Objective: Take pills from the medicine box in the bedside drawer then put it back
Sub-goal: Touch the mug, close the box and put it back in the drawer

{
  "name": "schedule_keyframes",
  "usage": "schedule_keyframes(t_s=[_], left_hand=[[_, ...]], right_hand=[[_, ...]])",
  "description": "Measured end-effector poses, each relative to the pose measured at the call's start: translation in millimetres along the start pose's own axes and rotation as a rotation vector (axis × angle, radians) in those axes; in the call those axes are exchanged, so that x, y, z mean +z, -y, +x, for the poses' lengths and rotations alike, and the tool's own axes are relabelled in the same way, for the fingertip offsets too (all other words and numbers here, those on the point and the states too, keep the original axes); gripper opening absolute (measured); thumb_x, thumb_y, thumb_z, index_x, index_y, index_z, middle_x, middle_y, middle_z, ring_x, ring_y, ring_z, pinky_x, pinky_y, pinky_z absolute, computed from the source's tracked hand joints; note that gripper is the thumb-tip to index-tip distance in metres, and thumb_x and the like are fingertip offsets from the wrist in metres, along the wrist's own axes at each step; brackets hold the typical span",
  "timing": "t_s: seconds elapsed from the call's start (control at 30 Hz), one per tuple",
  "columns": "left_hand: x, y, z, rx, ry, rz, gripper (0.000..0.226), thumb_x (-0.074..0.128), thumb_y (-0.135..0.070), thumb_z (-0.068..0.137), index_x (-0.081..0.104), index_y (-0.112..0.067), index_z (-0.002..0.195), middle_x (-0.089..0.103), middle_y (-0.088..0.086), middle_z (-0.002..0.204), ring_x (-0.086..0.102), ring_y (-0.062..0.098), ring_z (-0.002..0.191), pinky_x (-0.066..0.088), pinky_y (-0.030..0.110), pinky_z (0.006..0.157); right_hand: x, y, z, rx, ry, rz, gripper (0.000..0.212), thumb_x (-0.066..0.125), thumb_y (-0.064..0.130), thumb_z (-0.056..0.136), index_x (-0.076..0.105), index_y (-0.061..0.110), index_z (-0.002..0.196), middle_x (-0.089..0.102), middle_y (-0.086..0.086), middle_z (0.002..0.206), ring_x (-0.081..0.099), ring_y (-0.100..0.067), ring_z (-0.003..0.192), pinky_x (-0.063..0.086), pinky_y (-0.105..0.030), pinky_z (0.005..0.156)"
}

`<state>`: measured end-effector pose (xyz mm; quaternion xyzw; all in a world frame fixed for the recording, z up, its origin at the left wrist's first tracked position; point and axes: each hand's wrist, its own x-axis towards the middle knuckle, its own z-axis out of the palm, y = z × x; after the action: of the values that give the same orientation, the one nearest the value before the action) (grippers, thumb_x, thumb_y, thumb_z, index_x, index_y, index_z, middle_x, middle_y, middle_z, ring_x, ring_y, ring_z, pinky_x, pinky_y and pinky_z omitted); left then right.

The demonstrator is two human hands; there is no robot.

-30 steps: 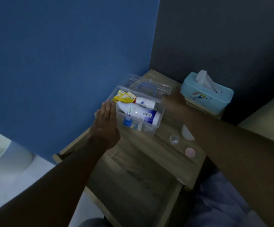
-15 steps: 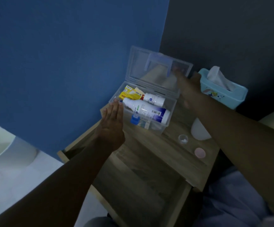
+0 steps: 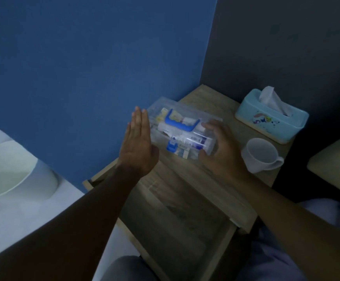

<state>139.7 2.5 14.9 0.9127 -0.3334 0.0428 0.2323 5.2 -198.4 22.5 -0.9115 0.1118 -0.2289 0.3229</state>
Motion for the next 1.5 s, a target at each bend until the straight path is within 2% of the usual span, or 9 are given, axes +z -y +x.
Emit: schedule_keyframes(t_s=[0.17,0.33,0.53,0.7,0.8,0.93,1.03,1.27,1.5], left_hand=[[6,-4,5,0.11,0.125,0.065,0.096,0.058,-0.016,0.083,-0.005,-0.009,0.156,-0.012,0.009,0.164,-0.012,0.022,0.151,0.002,0.041,0.124],[23,-5,2,0.139,0.2,0.111,0.099,0.058,-0.011,0.08,-0.006,-0.012,0.155,-0.013,0.006,0.165,-0.012,0.022,0.151,-0.004,0.037,0.121],[38,-5,1,0.118,0.129,0.096,0.098,0.057,-0.003,0.079,-0.005,-0.013,0.155,-0.01,0.006,0.165,-0.009,0.02,0.151,-0.002,0.035,0.121],[34,-4,-1,0.123,0.158,0.05,0.1,0.06,-0.006,0.079,-0.004,-0.013,0.155,-0.009,0.005,0.165,-0.008,0.022,0.151,0.008,0.045,0.124],[35,-8,-10,0.091,0.124,0.083,0.103,0.063,-0.016,0.079,-0.006,-0.013,0.155,-0.009,0.009,0.165,-0.007,0.026,0.152,0.015,0.052,0.122],[48,-11,-32,-0.033,0.007,0.105,0.088,0.067,-0.018,0.08,0.017,-0.012,0.152,0.016,0.016,0.161,0.021,0.031,0.147,0.031,0.048,0.116],[56,-9,-34,-0.011,-0.049,0.21,0.07,0.072,-0.027,0.079,0.038,-0.017,0.139,0.043,0.01,0.142,0.047,0.024,0.123,0.043,0.037,0.101],[63,-16,-11,-0.098,-0.117,0.122,0.04,0.066,-0.039,0.085,0.054,-0.023,0.119,0.056,0.002,0.12,0.054,0.02,0.108,0.046,0.037,0.091],[62,-7,-19,-0.034,-0.171,0.186,0.033,0.055,-0.043,0.092,0.058,-0.024,0.119,0.066,0.001,0.113,0.058,0.021,0.099,0.045,0.036,0.082]], right_hand=[[11,-7,-13,-0.065,0.059,-0.045,0.055,0.069,0.013,0.09,0.052,0.005,0.142,0.045,-0.01,0.153,0.038,-0.015,0.144,0.038,-0.022,0.112],[20,-25,-18,-0.155,0.054,-0.205,0.045,0.055,0.012,0.102,0.05,0.005,0.146,0.045,-0.011,0.157,0.032,-0.022,0.152,0.033,-0.044,0.123],[29,-39,-23,-0.284,-0.028,-0.369,0.043,0.051,0.016,0.103,0.052,0.003,0.144,0.046,-0.015,0.155,0.036,-0.027,0.15,0.022,-0.031,0.127],[22,-26,-9,-0.306,-0.083,-0.399,0.033,0.064,0.018,0.098,0.067,0.001,0.126,0.066,-0.017,0.132,0.06,-0.027,0.128,0.049,-0.043,0.108],[15,-20,-2,-0.316,-0.065,-0.375,0.027,0.067,0.016,0.096,0.072,0.0,0.118,0.07,-0.017,0.122,0.065,-0.026,0.118,0.055,-0.042,0.098],[14,-16,-2,-0.289,-0.061,-0.34,0.027,0.07,0.013,0.094,0.072,-0.003,0.116,0.071,-0.018,0.12,0.066,-0.025,0.119,0.057,-0.039,0.098],[15,-16,-3,-0.286,-0.086,-0.319,0.026,0.072,0.011,0.092,0.073,-0.003,0.114,0.072,-0.018,0.119,0.067,-0.026,0.119,0.057,-0.038,0.098],[21,-22,-6,-0.272,-0.152,-0.3,0.027,0.073,0.013,0.092,0.073,-0.002,0.115,0.073,-0.017,0.121,0.067,-0.024,0.121,0.052,-0.035,0.107],[24,-25,-7,-0.265,-0.163,-0.272,0.028,0.072,0.014,0.093,0.072,-0.001,0.117,0.073,-0.016,0.123,0.066,-0.023,0.123,0.05,-0.037,0.11]])
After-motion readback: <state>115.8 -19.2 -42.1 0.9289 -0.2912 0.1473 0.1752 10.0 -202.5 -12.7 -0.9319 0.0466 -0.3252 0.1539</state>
